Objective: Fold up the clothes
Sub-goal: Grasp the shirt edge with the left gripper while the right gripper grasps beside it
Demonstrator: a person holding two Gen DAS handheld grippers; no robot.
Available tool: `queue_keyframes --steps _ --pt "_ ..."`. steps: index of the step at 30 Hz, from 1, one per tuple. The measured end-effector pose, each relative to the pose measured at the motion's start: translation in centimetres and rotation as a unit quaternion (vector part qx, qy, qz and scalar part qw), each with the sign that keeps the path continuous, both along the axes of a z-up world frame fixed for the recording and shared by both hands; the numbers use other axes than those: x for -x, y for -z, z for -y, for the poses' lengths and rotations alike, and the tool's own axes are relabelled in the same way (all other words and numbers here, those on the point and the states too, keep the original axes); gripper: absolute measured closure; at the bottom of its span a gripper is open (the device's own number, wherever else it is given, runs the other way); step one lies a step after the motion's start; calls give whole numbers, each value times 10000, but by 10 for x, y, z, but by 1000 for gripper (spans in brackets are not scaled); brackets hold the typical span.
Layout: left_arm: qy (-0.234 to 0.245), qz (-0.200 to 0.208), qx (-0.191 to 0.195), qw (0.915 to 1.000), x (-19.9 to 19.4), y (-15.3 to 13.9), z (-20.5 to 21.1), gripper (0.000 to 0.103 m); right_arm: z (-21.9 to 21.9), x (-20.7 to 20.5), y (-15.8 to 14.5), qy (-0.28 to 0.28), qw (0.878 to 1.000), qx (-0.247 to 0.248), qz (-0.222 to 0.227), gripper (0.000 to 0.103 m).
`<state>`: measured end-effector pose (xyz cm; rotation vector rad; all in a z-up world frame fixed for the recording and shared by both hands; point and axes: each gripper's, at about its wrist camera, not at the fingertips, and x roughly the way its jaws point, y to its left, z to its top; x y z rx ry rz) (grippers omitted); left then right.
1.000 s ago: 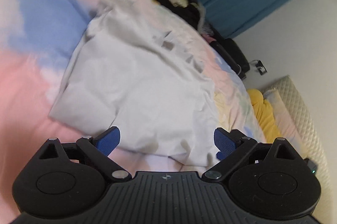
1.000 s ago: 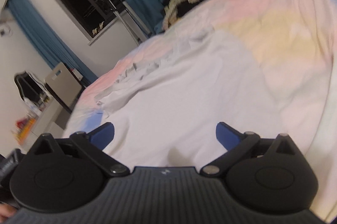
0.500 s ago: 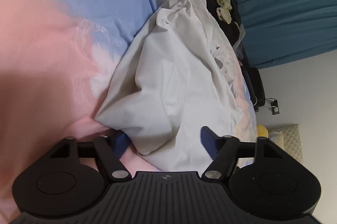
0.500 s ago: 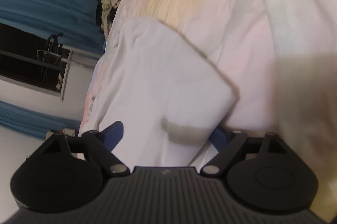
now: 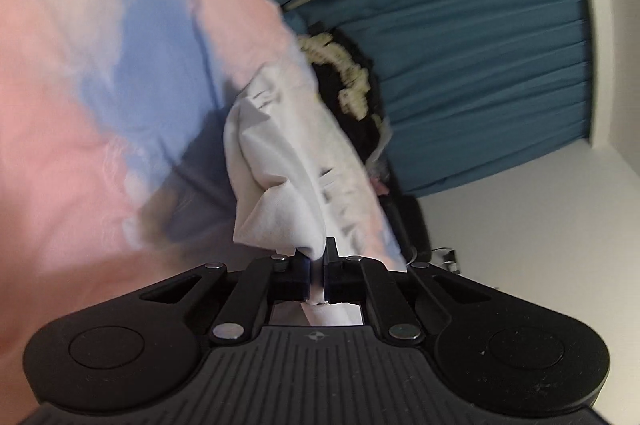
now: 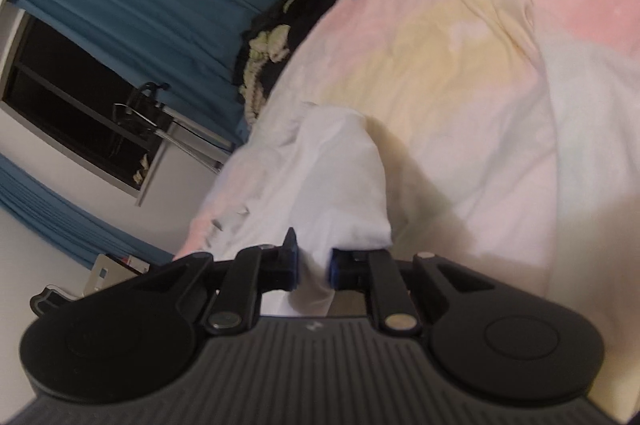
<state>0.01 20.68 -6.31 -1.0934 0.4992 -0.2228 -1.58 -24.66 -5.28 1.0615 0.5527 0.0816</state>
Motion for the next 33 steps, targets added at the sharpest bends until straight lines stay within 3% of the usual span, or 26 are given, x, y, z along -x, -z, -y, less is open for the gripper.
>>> queue_keyframes --steps 5,12,14,17,23,28,33 --pt "-2 403 52 9992 50 -27 10 97 3 14 -23 51 9995 58 310 88" --pt "158 564 329 9977 128 -45 8 96 26 86 -37 -78 9982 -584 54 88" --pt "160 505 340 9980 128 -49 9 96 30 94 -39 -69 9975 -703 6 88" --pt "100 443 303 9985 107 -52 6 96 22 55 -36 17 9975 -699 -80 88" --pt "-280 74 316 9991 13 -49 -1 96 4 -30 -30 196 9972 -670 -254 85" --pt "-380 -310 -8 9988 -71 -27 -7 96 -10 -101 -25 346 9965 -646 -400 84" --pt "-326 -441 -602 9967 -133 12 -9 96 -16 -165 16 258 9956 -430 -792 84"
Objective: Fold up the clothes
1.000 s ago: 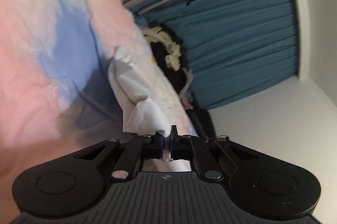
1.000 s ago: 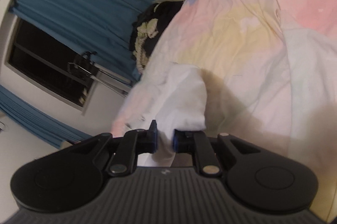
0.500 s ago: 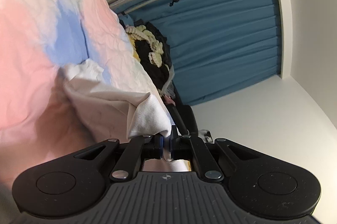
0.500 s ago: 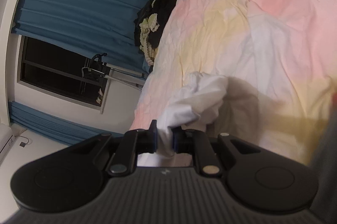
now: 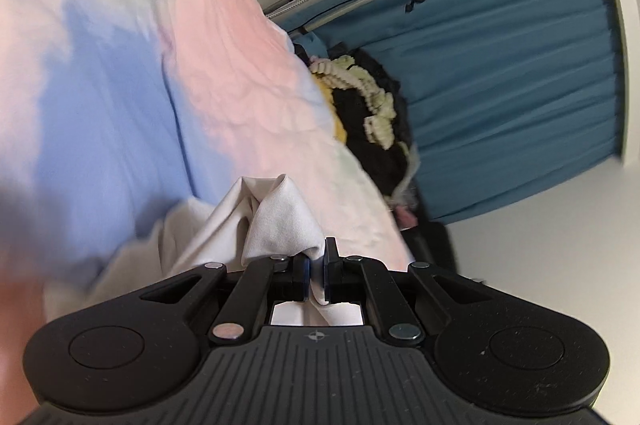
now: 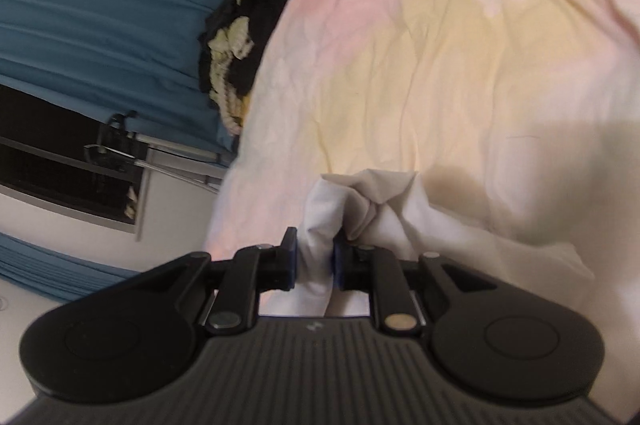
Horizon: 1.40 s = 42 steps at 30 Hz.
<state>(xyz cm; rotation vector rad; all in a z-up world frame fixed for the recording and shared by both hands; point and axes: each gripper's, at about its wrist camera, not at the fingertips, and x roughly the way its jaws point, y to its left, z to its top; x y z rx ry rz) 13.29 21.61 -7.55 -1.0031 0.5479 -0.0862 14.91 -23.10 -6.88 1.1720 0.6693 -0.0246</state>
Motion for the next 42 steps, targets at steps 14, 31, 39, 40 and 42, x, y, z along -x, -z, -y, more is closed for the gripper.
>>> queue_keyframes --steps 14,31,39,40,42 --pt "172 -323 -975 9946 -32 31 10 92 -31 -22 21 -958 9857 1298 482 67" --pt "912 415 -3724 9226 16 -12 96 20 -95 13 -8 -2499 8862 3493 1735 64" --pt "1152 -162 -3944 9116 -17 14 94 20 -110 -34 31 -2986 8717 3714 1142 67" --pt "1131 -161 -3920 9128 -21 16 91 20 -110 -39 34 -2947 8719 3741 1140 67" --pt "991 -41 -3774 9207 -25 21 84 20 -109 -42 34 -2899 8708 3791 1182 67"
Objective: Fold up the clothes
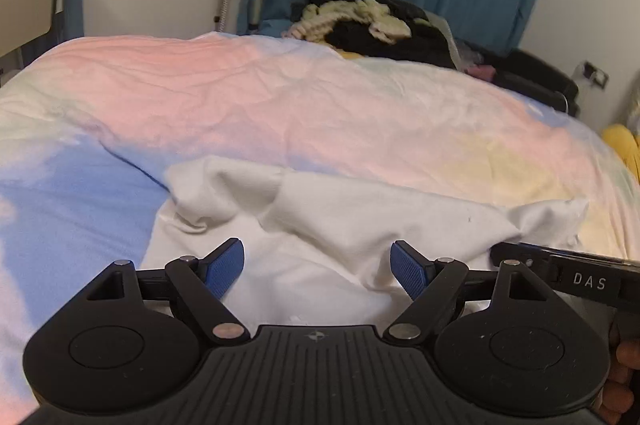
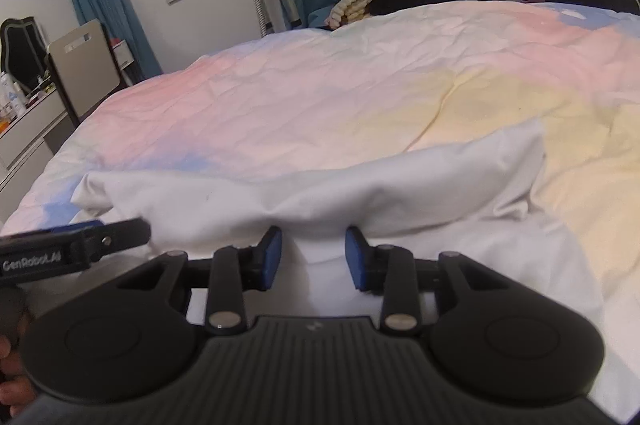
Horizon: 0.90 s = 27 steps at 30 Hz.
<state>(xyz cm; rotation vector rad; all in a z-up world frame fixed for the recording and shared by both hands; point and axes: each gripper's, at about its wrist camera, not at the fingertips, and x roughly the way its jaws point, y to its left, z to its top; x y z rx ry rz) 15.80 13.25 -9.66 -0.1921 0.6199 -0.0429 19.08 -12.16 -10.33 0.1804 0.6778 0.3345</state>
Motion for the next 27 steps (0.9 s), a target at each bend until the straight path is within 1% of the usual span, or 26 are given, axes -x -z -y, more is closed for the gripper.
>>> queue_keyframes --steps 1,4,8,12,13,16,19,27 --pt "-16 58 95 9999 -2 3 -3 20 0 -1 0 12 10000 15 36 67" --pt "0 80 154 9999 -5 7 -5 20 1 -3 1 48 9999 58 145 67" --pt "27 130 42 9999 -1 6 -2 20 1 -6 2 96 9995 116 289 66" --pt "-57 180 98 9998 5 1 -2 20 2 -8 3 144 9988 174 434 65" --pt "-72 221 118 9997 9 -3 -1 20 2 -5 -1 138 9985 186 496 65" --pt "-97 387 122 9991 25 -15 1 19 4 12 -18 111 9973 157 703 65" --pt "-50 582 37 9983 51 -30 4 19 6 36 -36 73 9955 152 927 65" --pt "91 1074 -214 9939 122 -67 12 17 15 108 -71 127 9912 25 1314 65"
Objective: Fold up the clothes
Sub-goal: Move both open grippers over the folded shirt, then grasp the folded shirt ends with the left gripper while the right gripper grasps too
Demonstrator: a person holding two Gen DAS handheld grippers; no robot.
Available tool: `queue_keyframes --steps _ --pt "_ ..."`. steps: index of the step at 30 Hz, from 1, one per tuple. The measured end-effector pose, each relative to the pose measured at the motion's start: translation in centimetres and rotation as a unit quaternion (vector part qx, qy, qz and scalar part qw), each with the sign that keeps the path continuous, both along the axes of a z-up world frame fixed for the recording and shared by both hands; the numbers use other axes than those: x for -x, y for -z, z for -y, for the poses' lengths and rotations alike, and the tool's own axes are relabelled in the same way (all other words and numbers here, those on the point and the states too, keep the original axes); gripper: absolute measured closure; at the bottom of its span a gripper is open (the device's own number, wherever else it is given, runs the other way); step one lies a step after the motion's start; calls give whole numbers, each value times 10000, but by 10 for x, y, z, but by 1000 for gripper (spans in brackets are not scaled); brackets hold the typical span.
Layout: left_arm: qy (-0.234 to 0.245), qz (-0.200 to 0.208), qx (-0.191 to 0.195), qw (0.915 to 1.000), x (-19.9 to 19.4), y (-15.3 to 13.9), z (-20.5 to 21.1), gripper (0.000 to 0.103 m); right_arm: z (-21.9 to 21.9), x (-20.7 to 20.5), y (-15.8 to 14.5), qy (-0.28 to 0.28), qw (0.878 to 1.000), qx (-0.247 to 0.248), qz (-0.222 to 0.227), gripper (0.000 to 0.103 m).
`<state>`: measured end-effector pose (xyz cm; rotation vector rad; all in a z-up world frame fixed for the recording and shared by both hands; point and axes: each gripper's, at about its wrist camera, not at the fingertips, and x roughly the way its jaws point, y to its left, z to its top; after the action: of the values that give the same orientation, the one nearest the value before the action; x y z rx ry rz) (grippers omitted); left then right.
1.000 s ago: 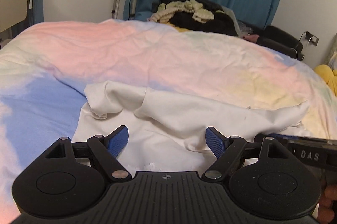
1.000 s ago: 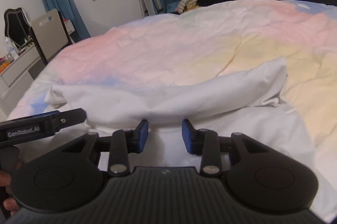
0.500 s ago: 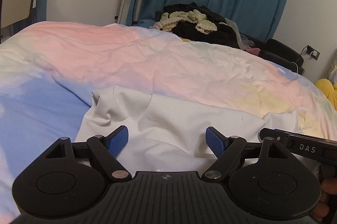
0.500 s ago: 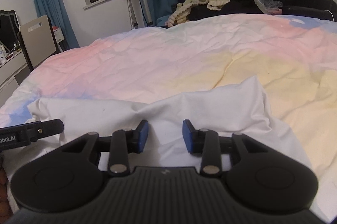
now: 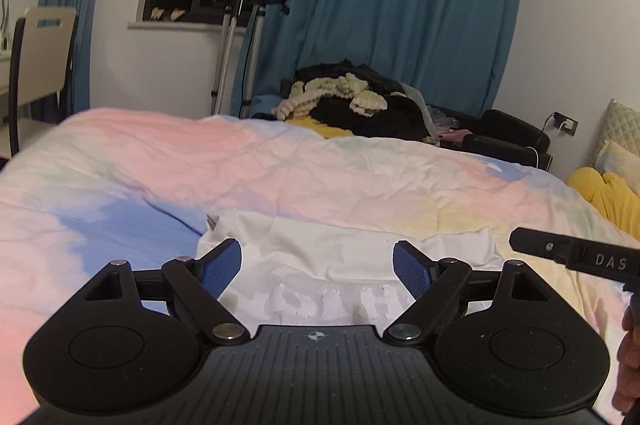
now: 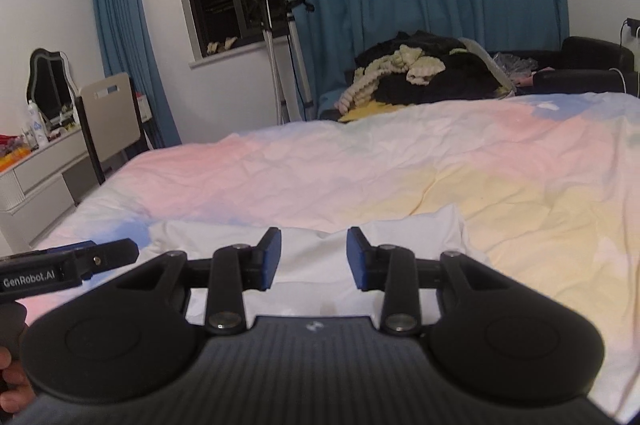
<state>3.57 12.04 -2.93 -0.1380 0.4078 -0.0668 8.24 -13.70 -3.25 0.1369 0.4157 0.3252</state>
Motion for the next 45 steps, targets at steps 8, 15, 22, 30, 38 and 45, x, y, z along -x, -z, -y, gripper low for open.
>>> queue_keyframes --steps 8,15,22,30,38,45 --pt "121 329 -86 9993 53 -16 11 14 5 66 -16 64 9996 -158 245 64" --pt "78 273 -200 9994 55 -8 17 12 6 81 -17 117 9992 -212 323 59" --pt "8 139 -129 9998 48 -1 14 9 7 81 -12 191 9990 -208 350 51" --pt "80 79 -172 9998 48 2 16 5 9 80 -8 256 9987 -219 390 36" --pt "145 95 -185 9997 47 5 17 1 8 82 -7 306 9979 -165 542 14" --pt "270 -92 348 9990 43 9 8 0 15 77 -3 415 9978 -371 363 0"
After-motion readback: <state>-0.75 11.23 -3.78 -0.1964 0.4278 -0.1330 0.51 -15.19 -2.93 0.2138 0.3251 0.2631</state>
